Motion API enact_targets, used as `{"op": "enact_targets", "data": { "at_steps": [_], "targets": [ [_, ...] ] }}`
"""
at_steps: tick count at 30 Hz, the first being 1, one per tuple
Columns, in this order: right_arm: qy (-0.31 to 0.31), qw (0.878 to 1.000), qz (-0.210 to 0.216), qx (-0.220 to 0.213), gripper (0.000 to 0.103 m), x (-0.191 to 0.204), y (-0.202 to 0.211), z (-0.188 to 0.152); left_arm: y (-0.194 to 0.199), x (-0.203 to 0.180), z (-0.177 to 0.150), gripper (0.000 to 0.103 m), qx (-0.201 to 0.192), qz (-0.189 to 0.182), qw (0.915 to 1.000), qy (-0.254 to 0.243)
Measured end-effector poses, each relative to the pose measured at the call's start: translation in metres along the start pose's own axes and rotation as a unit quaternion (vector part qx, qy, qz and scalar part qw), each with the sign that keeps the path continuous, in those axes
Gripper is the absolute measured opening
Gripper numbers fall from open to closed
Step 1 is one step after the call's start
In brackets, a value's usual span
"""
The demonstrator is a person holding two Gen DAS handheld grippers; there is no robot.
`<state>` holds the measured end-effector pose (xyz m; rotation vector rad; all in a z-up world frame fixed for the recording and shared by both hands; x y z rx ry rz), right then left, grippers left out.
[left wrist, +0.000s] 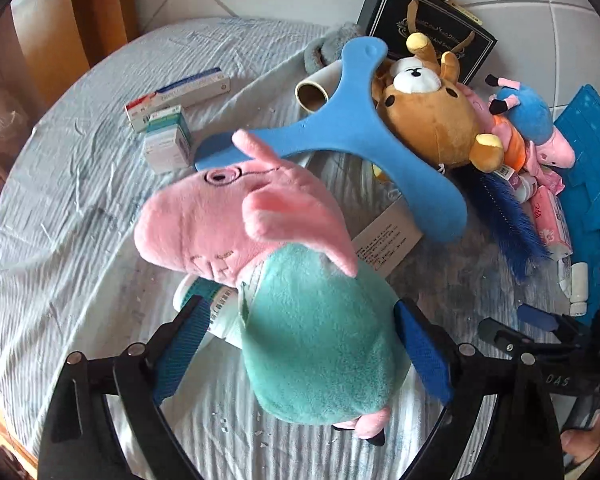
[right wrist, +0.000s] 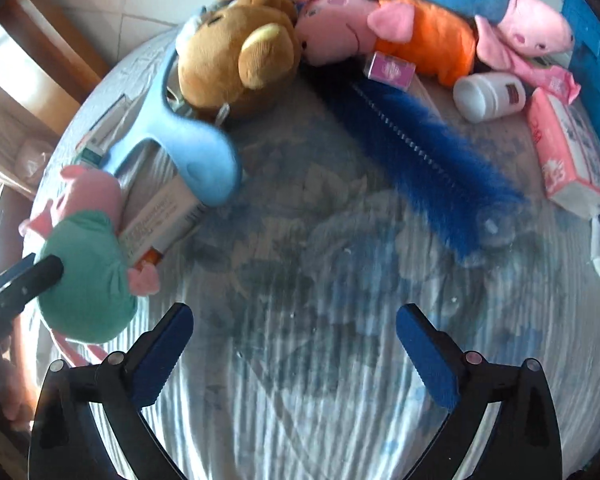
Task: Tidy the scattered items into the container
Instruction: 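Grasp the blue plastic toy with the right tool while the left holds the pig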
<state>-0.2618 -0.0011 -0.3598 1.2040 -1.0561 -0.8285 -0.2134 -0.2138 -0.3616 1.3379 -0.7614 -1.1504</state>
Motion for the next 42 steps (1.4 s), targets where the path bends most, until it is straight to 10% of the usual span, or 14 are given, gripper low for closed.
{"op": "enact_targets", "data": {
  "at_steps": [16,21,24,42],
  "targets": [
    [0.015,0.999,-0.013,0.028,0.092,-0.017,-0.058,-0.025,0.003,-0.016,-0.009,0.097,0.009,0.064,0.9979,0.008],
    [0.101,0.993,-0.027,-0.061,0.068,0.023,-0.008,0.007,0.01,-0.004,0.009,0.096,0.027,0.037,0.9967,0.067],
    [0.152,0.984,-0.035,-0.081,0.056,0.052,0.001,0.032,-0.006,-0.001,0.015,0.08,0.043,0.045,0.9946,0.083],
    [0.286,0.953,-0.085,-0.052,0.057,0.15,-0.055,0.133,-0.008,0.037,0.047,0.069,0.015,0.104,0.9856,0.132]
  ]
}}
Point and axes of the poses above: each gripper's, at about its wrist camera, not at the fingertips, and y roughly against the way its jaws point, x to its left, z to its top, the point moved 7 cm from there along -y, roughly the way its jaws point, and after that the axes turned 14 degrees about x, right-handed, at the moved point
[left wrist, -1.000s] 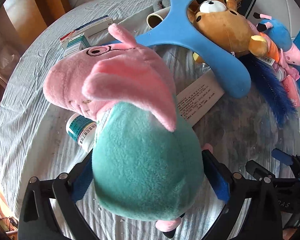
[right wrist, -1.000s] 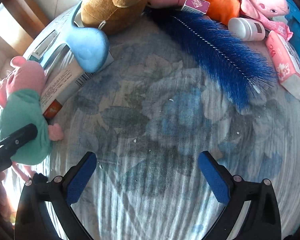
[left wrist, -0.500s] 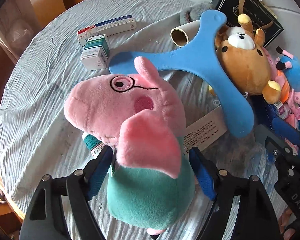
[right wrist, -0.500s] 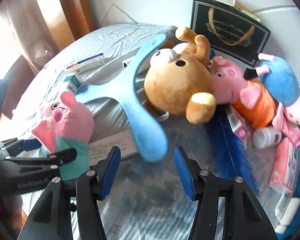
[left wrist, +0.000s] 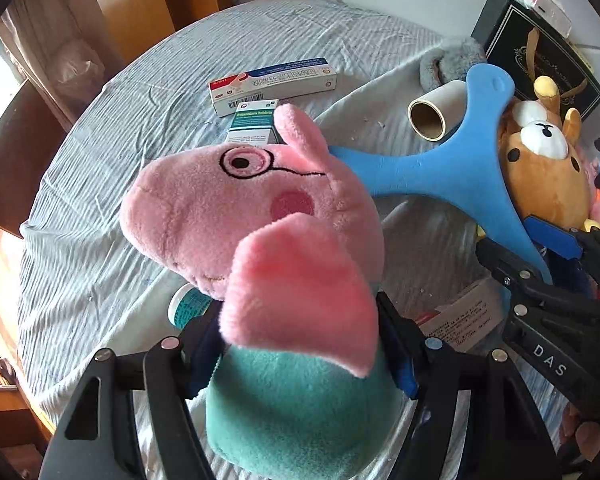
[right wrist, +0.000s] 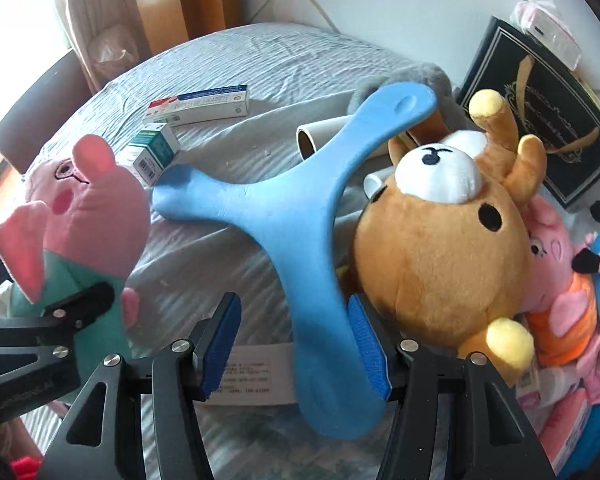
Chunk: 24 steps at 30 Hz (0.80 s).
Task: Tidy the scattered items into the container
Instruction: 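Grasp the blue plastic toy with the right tool while the left holds the pig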
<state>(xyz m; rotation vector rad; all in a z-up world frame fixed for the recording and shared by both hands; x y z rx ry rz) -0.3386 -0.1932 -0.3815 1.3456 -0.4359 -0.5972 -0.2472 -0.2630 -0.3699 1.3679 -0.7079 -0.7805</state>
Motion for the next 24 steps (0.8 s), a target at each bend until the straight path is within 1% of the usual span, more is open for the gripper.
{"op": "enact_targets", "data": {
  "at_steps": [4,6,7,8,9,10,14,22,24],
  "targets": [
    [0.017,1.0,-0.019,0.01,0.057,0.008,-0.019,0.013,-0.003,-0.002,-0.002,0.069,-0.001,0.0,1.0,0.0],
    [0.014,1.0,-0.015,0.012,0.056,0.006,-0.022,0.016,-0.003,-0.003,0.003,0.069,-0.003,-0.002,1.0,0.001],
    [0.011,1.0,-0.012,0.01,0.054,0.0,-0.016,0.008,-0.004,-0.002,0.005,0.069,-0.004,-0.003,1.0,0.001],
    [0.011,1.0,-0.012,0.009,0.041,0.001,-0.016,0.009,-0.004,-0.001,0.007,0.069,-0.004,-0.004,1.0,0.001],
    [0.01,1.0,-0.011,0.01,0.036,0.0,-0.016,0.009,-0.005,-0.001,0.008,0.069,-0.006,-0.005,1.0,0.0],
    [0.01,1.0,-0.004,0.011,0.036,0.001,-0.016,0.009,-0.004,-0.001,0.009,0.069,-0.007,-0.004,1.0,0.0],
    [0.011,1.0,0.002,0.002,0.03,0.001,0.002,-0.002,0.007,-0.003,0.006,0.068,-0.018,-0.009,0.9998,-0.004],
    [0.001,0.999,0.003,-0.049,0.029,0.008,0.056,-0.017,0.055,0.003,-0.011,0.068,-0.066,-0.018,0.9976,-0.013],
    [-0.003,0.998,-0.005,-0.066,0.029,0.01,0.074,-0.022,0.068,0.006,-0.019,0.068,-0.078,-0.019,0.9967,-0.014]
  ]
}}
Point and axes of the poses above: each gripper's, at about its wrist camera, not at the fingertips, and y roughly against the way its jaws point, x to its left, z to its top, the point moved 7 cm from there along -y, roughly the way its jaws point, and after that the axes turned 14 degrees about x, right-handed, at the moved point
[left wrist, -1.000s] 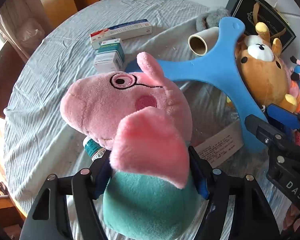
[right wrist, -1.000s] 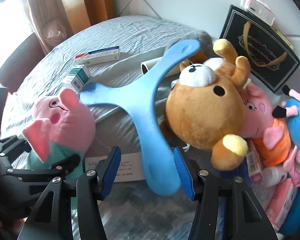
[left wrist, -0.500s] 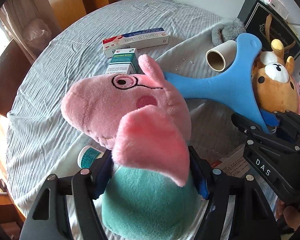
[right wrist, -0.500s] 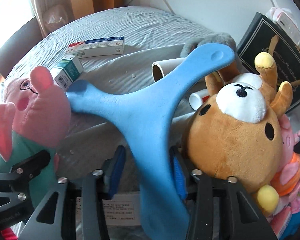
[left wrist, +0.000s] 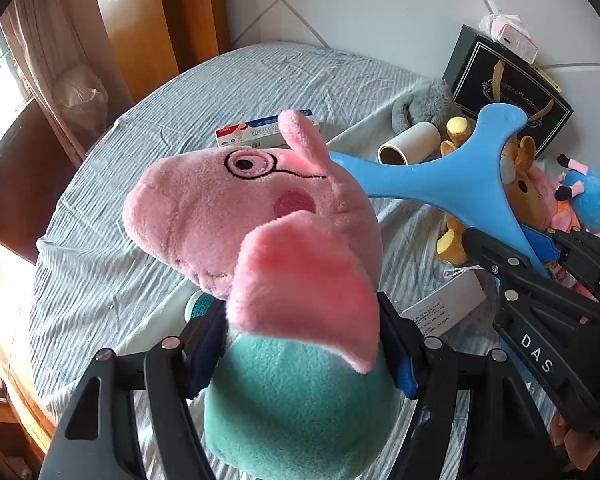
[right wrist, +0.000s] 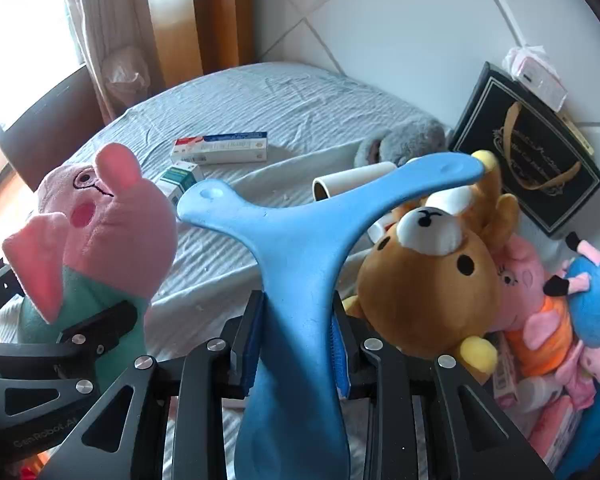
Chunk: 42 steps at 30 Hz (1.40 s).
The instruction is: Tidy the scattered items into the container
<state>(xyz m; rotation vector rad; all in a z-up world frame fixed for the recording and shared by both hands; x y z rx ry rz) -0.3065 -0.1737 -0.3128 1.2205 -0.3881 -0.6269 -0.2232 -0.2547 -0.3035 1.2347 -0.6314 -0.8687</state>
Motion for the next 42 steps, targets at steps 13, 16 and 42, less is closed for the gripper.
{"op": "enact_targets", "data": {
  "at_steps": [13,16,42],
  "targets": [
    [-0.038,0.996,-0.023,-0.083,0.006,-0.027,0.12,-0.043,0.088,-0.022,-0.05,0.069,-0.072,-0.017,0.9969,-0.026],
    [-0.06,0.995,-0.011,-0.079,0.004,-0.035,0.122,-0.067,0.088,-0.026,-0.061,0.068,-0.067,-0.017,0.9968,-0.04],
    [0.045,0.994,0.061,0.079,0.061,-0.02,-0.018,-0.167,0.003,0.015,-0.104,0.061,0.006,0.044,0.9986,-0.029]
  ]
}}
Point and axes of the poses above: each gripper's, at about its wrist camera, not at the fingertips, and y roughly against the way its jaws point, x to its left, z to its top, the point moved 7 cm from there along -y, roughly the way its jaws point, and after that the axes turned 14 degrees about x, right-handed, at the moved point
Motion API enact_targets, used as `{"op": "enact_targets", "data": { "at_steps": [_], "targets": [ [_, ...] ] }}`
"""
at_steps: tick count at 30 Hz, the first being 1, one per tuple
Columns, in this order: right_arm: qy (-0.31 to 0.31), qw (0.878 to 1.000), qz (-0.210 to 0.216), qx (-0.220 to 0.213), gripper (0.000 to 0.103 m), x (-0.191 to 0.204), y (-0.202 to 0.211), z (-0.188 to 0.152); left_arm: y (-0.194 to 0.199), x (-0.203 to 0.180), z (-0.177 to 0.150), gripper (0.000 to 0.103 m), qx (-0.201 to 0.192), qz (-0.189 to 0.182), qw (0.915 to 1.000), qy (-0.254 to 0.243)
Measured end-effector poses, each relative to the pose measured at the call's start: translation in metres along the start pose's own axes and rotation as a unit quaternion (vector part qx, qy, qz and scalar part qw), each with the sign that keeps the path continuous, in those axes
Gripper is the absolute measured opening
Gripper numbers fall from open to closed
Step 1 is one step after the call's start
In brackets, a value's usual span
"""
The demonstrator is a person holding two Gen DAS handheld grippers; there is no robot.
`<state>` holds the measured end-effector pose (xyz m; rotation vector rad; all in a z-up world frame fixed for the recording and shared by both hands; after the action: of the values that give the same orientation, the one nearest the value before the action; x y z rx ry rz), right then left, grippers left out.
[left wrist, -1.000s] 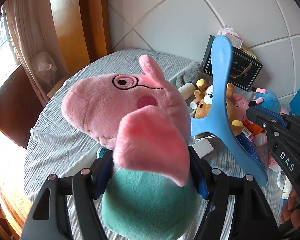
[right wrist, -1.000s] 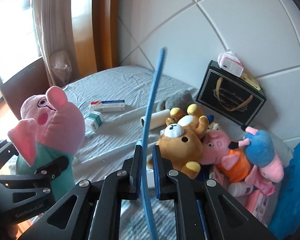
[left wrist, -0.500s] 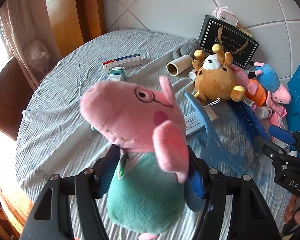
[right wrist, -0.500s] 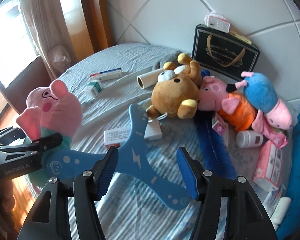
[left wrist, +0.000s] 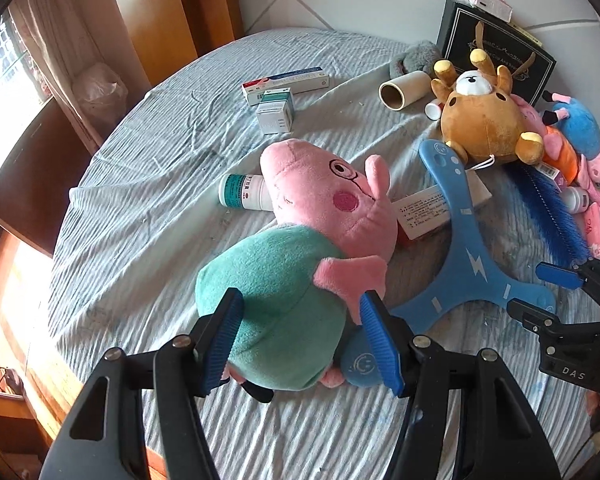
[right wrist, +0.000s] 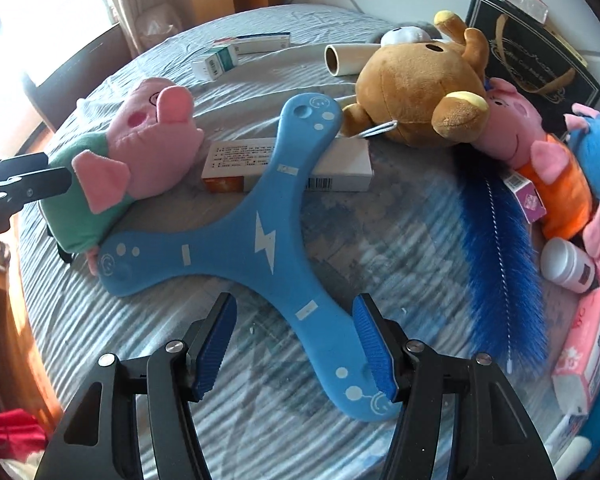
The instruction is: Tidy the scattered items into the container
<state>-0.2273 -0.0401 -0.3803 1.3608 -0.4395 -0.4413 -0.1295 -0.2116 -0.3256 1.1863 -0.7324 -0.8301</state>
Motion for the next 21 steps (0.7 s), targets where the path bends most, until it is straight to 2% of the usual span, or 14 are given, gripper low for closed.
{"op": "enact_targets", "data": {
  "at_steps": [1,4,7,10,12,13,14,15,17,21],
  "targets": [
    [0.006,1.0,0.001,0.003,0.061,-0.002,0.0,-0.001,-0.002,-0.003,0.003,0.068,0.0,0.006,0.9999,-0.01],
    [0.012,1.0,0.011,-0.002,0.064,-0.007,0.004,-0.003,-0.007,-0.009,0.013,0.07,0.001,0.015,0.9995,-0.027],
    [0.004,1.0,0.018,0.001,0.065,-0.011,0.002,-0.001,-0.017,-0.011,0.022,0.079,0.005,0.019,0.9987,-0.046],
    [-0.006,1.0,0.02,0.005,0.065,-0.012,-0.002,0.003,-0.035,-0.018,0.032,0.086,0.011,0.045,0.9954,-0.083],
    [-0.013,1.0,0.025,0.007,0.07,-0.01,-0.003,0.004,-0.052,-0.02,0.039,0.092,0.023,0.06,0.9925,-0.104],
    [-0.015,1.0,0.021,0.007,0.073,-0.009,-0.003,0.006,-0.06,-0.02,0.041,0.095,0.03,0.054,0.9919,-0.111],
    [-0.016,1.0,0.018,0.007,0.079,-0.007,-0.003,0.008,-0.066,-0.02,0.042,0.095,0.036,0.039,0.9923,-0.112],
    [-0.017,1.0,0.015,0.007,0.08,-0.006,-0.004,0.01,-0.068,-0.019,0.045,0.095,0.036,0.025,0.9932,-0.108],
    [-0.018,1.0,0.008,0.009,0.08,-0.002,-0.007,0.015,-0.069,-0.018,0.047,0.088,0.027,0.004,0.9942,-0.104],
    [0.012,0.999,-0.007,0.034,0.08,0.01,-0.024,0.019,-0.056,-0.005,0.034,0.078,0.009,-0.006,0.9969,-0.078]
  ]
}}
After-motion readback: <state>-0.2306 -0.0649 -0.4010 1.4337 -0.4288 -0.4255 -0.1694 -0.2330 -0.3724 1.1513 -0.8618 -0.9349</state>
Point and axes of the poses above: each gripper's, at about its wrist camera, not at the fingertips, and y roughly against the way its jaws point, x to its left, z to its top, the point moved 7 cm from there along -y, roughly the way its jaws point, and after that the axes turned 14 degrees about x, right-handed, at the moved point
